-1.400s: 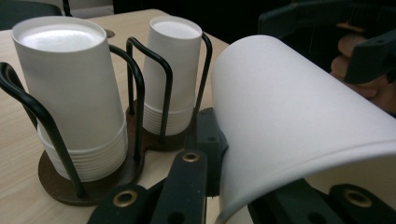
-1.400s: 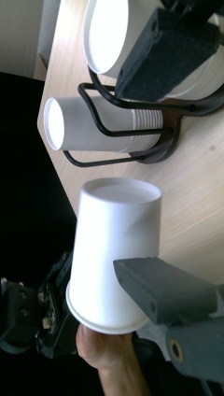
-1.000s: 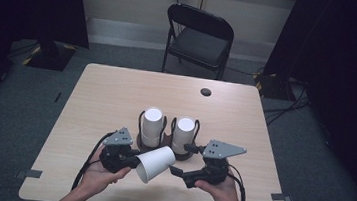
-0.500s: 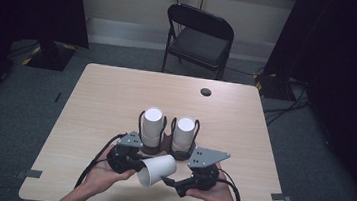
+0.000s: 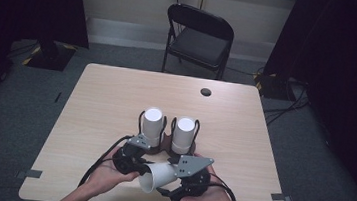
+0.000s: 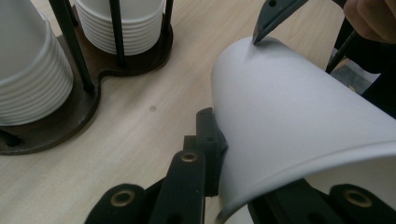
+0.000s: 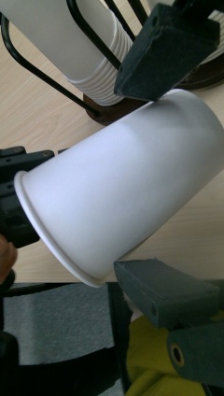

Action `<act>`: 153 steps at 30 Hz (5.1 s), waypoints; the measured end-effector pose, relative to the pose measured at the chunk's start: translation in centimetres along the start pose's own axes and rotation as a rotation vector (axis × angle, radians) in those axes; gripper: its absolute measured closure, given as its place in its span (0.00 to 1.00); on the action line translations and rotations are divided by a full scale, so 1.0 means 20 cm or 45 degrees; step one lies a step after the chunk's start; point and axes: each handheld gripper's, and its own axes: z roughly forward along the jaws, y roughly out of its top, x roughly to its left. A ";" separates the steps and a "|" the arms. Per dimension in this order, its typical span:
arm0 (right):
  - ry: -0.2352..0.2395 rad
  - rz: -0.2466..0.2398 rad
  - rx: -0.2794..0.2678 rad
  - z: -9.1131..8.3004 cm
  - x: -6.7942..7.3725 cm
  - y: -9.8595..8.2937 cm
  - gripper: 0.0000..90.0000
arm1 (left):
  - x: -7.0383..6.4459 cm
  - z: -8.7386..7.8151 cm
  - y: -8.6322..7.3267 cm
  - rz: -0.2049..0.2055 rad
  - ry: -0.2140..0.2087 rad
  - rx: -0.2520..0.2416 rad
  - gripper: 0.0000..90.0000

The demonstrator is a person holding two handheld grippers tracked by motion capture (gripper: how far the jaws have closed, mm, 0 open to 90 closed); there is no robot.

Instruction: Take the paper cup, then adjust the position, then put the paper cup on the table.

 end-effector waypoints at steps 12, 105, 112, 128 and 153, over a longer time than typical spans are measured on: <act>-0.043 -0.147 0.127 0.10 0.07 0.00 0.16 | 0.01 0.06 0.08 -0.046 -0.108 0.184 0.96; -0.232 -0.017 0.045 0.03 -0.04 -0.06 0.26 | 0.09 -0.07 -0.10 -0.130 0.118 -0.120 0.25; -0.223 0.038 0.015 0.01 -0.07 -0.07 0.27 | 0.12 -0.10 -0.18 -0.122 0.168 -0.136 0.21; -0.249 0.229 -0.059 -0.06 -0.18 -0.14 0.27 | 0.12 -0.10 -0.28 -0.030 0.377 -0.242 0.18; -0.548 0.471 -0.169 -0.31 -0.41 -0.31 0.28 | 0.12 -0.11 -0.33 -0.036 0.454 -0.288 0.18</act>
